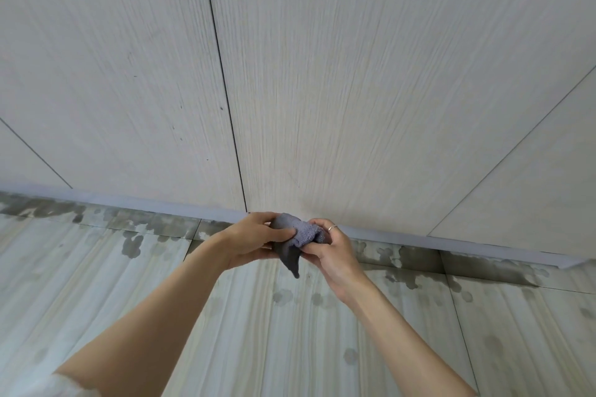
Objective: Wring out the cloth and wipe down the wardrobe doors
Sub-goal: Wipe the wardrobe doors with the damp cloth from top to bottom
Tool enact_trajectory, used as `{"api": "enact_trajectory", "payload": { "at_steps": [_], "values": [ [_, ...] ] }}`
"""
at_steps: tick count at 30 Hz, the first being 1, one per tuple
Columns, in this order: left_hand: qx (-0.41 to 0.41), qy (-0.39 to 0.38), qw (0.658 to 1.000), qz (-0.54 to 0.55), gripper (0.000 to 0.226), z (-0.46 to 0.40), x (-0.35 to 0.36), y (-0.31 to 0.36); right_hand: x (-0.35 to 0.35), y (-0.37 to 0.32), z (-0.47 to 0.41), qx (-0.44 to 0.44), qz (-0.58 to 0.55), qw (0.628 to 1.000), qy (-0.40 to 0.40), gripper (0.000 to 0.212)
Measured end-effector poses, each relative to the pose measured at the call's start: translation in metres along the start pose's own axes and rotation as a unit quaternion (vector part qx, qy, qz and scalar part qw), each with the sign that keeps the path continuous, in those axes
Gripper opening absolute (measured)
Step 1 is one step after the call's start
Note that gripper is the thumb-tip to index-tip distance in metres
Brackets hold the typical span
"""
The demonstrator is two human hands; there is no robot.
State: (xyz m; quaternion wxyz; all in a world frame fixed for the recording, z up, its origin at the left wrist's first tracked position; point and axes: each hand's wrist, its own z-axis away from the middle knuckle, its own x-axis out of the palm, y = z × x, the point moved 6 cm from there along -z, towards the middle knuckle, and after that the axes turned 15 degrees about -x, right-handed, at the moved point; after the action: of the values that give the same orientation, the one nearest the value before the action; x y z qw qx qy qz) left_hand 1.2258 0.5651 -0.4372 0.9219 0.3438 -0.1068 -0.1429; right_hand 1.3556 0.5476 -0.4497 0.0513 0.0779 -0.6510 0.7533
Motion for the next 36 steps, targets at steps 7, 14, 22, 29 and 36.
{"api": "enact_trajectory", "payload": {
  "at_steps": [7,14,22,29,36],
  "values": [
    [0.093,0.211,0.954,-0.193,0.009,0.010,-0.016,0.018,0.002,0.008,0.008,0.067,-0.067,0.993,-0.067,0.023],
    [0.104,0.167,0.975,-0.106,0.038,0.019,-0.011,0.027,0.004,-0.005,0.000,-0.065,0.182,0.980,-0.051,0.030],
    [0.049,0.165,0.950,0.261,0.029,0.019,-0.046,0.024,0.001,-0.095,0.001,-0.504,0.463,0.716,0.138,0.038],
    [0.002,0.142,0.908,0.394,0.085,0.016,-0.090,0.014,0.025,-0.107,-0.033,-0.620,0.518,0.575,0.130,0.029],
    [0.002,0.117,0.938,0.327,0.103,0.008,-0.087,0.038,0.045,0.011,-0.063,-0.521,0.694,0.494,-0.055,0.040]
  ]
}}
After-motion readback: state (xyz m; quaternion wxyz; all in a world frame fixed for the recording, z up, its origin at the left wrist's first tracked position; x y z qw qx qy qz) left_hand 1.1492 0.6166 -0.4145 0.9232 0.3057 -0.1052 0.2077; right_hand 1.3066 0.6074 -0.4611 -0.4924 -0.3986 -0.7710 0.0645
